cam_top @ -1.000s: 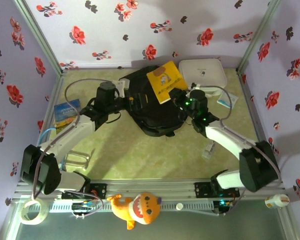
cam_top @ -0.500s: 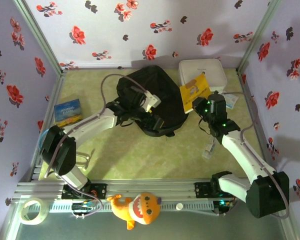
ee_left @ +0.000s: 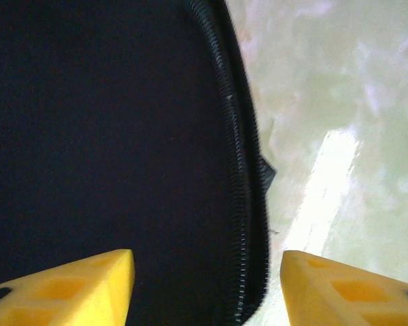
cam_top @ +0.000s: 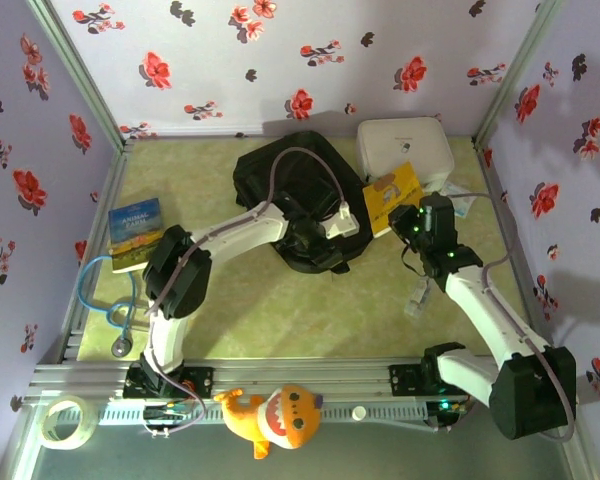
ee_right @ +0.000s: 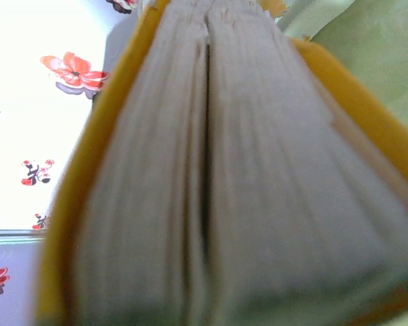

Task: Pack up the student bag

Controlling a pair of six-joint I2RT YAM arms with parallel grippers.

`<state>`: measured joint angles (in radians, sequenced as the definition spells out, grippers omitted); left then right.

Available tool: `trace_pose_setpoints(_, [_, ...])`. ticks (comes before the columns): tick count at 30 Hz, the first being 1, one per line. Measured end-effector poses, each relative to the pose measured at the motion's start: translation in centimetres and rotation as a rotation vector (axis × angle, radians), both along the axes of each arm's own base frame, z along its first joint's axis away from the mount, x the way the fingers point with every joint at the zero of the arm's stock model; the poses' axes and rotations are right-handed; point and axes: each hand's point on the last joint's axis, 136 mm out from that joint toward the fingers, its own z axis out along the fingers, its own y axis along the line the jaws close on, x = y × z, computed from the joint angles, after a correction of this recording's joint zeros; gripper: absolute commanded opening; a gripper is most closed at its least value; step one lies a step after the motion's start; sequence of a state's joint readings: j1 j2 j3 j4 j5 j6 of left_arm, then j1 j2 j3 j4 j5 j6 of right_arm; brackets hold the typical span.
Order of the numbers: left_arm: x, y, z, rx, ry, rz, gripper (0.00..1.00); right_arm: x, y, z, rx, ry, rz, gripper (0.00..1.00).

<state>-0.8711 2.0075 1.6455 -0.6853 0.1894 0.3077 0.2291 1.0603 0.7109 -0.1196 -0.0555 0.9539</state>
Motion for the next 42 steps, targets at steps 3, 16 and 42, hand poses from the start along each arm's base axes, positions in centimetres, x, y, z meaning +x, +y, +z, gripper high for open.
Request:
trace_pose_setpoints(3, [0.3, 0.3, -0.6, 0.047, -0.008, -0.027, 0.41, -0.4, 0.0, -0.6, 0.008, 0.011, 0.002, 0.07])
trace_pose_setpoints(16, [0.8, -0.1, -0.2, 0.114, 0.024, -0.054, 0.23, -1.0, 0.1, -0.4, 0.035, 0.0, 0.003, 0.07])
trace_pose_setpoints(42, [4.0, 1.9, 4.8, -0.152, 0.223, 0.211, 0.03, -3.2, -1.5, 1.3, 0.011, -0.036, -0.041, 0.06])
